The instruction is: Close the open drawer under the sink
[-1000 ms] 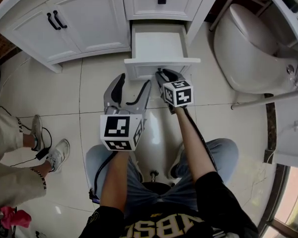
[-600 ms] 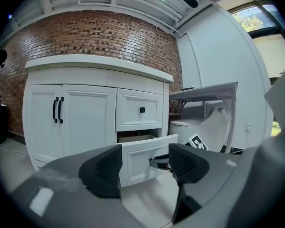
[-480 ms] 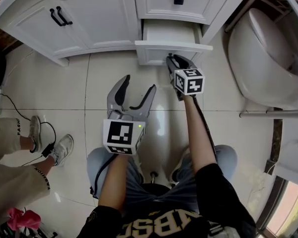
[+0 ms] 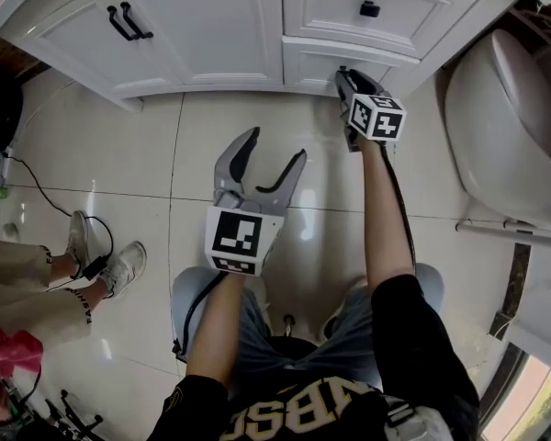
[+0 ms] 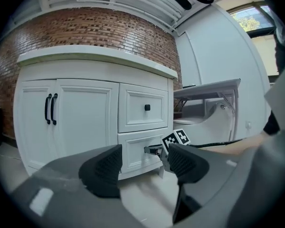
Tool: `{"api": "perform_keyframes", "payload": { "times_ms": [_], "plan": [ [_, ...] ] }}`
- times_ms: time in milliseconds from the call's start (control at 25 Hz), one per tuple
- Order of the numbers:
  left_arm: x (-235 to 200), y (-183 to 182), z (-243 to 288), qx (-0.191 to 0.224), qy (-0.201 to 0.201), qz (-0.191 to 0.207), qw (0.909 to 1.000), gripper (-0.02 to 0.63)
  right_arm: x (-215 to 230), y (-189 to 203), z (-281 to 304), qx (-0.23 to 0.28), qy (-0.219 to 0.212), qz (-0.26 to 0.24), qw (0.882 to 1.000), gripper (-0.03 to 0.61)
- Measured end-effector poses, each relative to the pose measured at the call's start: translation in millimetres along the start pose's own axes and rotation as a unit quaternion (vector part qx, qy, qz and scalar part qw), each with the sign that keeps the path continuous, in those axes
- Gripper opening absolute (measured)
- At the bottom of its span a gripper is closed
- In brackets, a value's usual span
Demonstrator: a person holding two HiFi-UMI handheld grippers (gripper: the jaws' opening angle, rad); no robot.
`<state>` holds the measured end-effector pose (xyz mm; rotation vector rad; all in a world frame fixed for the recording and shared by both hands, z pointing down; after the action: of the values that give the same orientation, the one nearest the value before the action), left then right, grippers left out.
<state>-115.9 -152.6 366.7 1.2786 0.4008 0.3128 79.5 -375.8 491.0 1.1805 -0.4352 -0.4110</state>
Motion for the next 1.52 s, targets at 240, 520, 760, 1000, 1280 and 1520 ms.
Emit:
{"api": "perform_keyframes", "payload": {
  "times_ms": [240, 520, 760, 1000, 1280, 1520],
  "plan": [
    [-4.1, -4.7, -1.7, 0.008, 0.001, 0.001, 1.0000, 0.307, -2.5, -13.7, -14.5, 0.039, 0.006, 0.037, 0.999, 0.130],
    [3.7, -17.8, -6.1, 0.036, 0.006, 0.014, 0.9992, 0.307, -52.1, -36.0, -104.4, 0.041, 0.003, -0.024, 0.999, 0.230],
    [12.4, -34.0, -26.0, 0.070, -0.003, 0.007, 0.9975, 0.307, -85.9, -63.3, -203.3, 0.107, 0.010, -0.048, 0.993, 0.279],
    [25.0, -34.3, -43.0, 0.081, -0.012, 0.008, 0.9966, 0.307, -106.0, -70.3, -278.2, 0.137, 0.050, -0.074, 0.987, 0.304],
    [40.7, -35.1, -41.5, 0.103, -0.028, 0.006, 0.9943, 0.313, -100.0, -44.9, -304.8, 0.154, 0.097, 0.000, 0.983, 0.347],
    [44.0, -38.6, -47.5, 0.116, -0.038, 0.022, 0.9923, 0.313, -130.9, -61.4, -304.4, 0.141, 0.131, -0.128, 0.973, 0.345]
  ]
}}
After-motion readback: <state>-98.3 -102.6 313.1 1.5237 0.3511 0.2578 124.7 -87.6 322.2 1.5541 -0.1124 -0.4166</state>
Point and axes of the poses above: the fingertips, and each gripper's own axes: z forward along the fingers, x to its right, y out of its underside, the point moved 8 cm from there along -z, backward along the fingers, and after that the axes turned 7 degrees about -z, right-handed, at the moved point
